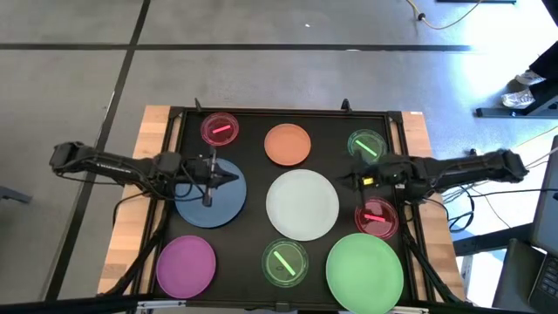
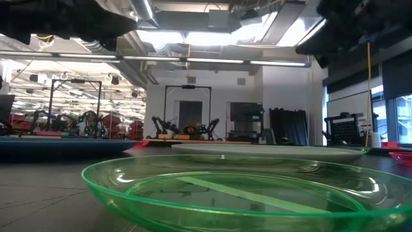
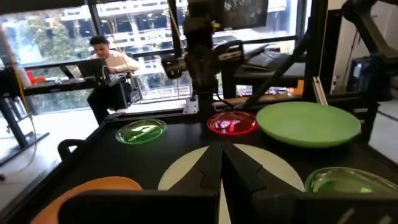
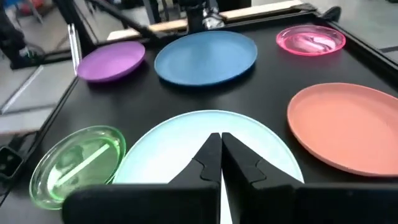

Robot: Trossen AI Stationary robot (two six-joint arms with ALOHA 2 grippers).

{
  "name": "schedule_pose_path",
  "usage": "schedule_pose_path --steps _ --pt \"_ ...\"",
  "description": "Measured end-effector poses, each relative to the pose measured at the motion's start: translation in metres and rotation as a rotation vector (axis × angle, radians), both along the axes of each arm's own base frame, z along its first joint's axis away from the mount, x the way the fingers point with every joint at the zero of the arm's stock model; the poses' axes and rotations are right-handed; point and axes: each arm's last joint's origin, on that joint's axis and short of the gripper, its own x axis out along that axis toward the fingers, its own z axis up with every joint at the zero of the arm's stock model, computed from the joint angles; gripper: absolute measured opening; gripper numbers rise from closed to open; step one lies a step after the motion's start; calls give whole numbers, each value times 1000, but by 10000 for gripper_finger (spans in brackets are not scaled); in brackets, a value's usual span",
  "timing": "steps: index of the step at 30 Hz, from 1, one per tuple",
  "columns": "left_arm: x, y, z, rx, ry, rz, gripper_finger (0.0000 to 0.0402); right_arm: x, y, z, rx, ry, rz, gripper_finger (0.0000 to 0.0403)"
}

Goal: Stack plastic plates
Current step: Stack the green plate on top of the white plate

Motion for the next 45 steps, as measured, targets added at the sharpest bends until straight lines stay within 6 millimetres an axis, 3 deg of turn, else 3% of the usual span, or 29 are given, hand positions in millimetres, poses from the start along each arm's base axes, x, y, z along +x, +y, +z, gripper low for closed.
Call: schedule_pose_path --steps 5,12,21,32,38,45 --pt "3 -6 -1 -22 -4 -27 4 14 27 14 -20 77 89 7" --pt "6 -21 1 -28 -45 -111 4 25 65 7 103 200 214 7" --pt "14 -39 -4 -66 -51 -146 4 16 111 -13 191 322 230 7" --pt "28 -59 -17 -145 -63 -185 4 1 146 -29 258 391 200 7" --pt "40 -72 -12 -150 -73 -219 4 -6 160 -12 256 364 191 7" --pt "73 -95 0 -65 15 -248 4 3 173 13 114 449 129 7"
